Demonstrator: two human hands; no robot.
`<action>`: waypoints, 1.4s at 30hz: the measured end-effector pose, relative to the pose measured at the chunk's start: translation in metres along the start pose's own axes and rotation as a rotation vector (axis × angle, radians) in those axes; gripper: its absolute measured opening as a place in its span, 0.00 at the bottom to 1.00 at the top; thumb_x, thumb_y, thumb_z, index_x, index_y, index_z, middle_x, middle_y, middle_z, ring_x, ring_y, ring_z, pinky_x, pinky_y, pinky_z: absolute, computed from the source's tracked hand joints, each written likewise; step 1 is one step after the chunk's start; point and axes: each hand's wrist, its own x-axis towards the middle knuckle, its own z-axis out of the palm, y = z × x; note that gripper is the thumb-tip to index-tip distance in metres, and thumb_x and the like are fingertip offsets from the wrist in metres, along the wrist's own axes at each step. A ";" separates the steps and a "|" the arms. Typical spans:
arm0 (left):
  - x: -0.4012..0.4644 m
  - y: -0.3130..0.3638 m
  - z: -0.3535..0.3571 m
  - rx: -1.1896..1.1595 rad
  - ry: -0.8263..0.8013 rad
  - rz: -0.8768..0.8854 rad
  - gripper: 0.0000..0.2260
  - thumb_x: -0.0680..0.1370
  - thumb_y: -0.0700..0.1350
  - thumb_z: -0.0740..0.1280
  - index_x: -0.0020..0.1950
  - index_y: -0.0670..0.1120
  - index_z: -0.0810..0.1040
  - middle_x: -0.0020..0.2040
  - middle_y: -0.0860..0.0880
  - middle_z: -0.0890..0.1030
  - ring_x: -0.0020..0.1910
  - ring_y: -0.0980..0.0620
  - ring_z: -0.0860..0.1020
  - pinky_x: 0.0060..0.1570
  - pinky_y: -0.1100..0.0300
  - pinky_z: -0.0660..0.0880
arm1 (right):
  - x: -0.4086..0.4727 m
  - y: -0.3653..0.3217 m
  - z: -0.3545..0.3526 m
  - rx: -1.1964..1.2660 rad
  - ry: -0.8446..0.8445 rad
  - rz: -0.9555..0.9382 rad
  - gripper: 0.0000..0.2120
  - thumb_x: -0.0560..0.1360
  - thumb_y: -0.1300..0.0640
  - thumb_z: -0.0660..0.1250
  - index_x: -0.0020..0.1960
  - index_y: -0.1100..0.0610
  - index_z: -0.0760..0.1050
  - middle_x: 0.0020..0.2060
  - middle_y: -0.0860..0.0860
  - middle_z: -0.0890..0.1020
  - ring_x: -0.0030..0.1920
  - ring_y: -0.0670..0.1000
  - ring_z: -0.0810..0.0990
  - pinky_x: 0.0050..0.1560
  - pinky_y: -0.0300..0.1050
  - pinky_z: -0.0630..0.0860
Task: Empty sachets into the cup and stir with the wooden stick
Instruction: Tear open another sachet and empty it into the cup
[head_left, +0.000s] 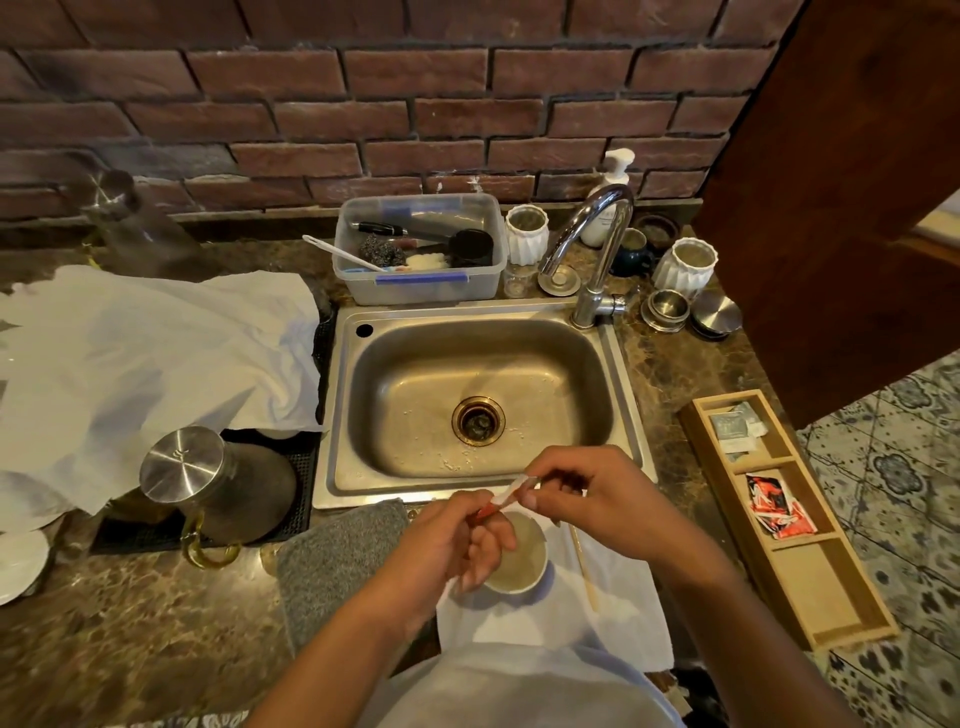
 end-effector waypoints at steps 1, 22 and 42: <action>-0.002 0.000 0.000 0.046 0.039 0.031 0.22 0.82 0.49 0.57 0.42 0.35 0.81 0.26 0.42 0.73 0.24 0.50 0.66 0.28 0.59 0.63 | -0.002 0.001 0.000 0.025 0.007 0.006 0.03 0.77 0.58 0.73 0.50 0.54 0.85 0.38 0.52 0.84 0.38 0.54 0.82 0.40 0.48 0.80; -0.013 -0.055 0.000 0.222 0.173 0.112 0.12 0.82 0.42 0.64 0.43 0.35 0.75 0.30 0.39 0.81 0.22 0.53 0.73 0.26 0.62 0.70 | -0.039 0.022 0.056 0.209 -0.103 0.320 0.07 0.82 0.57 0.66 0.47 0.49 0.80 0.29 0.43 0.81 0.30 0.40 0.78 0.34 0.34 0.73; -0.008 -0.085 0.013 0.258 0.290 -0.067 0.21 0.83 0.48 0.63 0.36 0.36 0.79 0.25 0.45 0.78 0.20 0.53 0.69 0.25 0.64 0.68 | -0.052 0.050 0.068 0.286 -0.171 0.605 0.12 0.80 0.48 0.67 0.46 0.55 0.81 0.29 0.48 0.81 0.30 0.47 0.78 0.35 0.39 0.77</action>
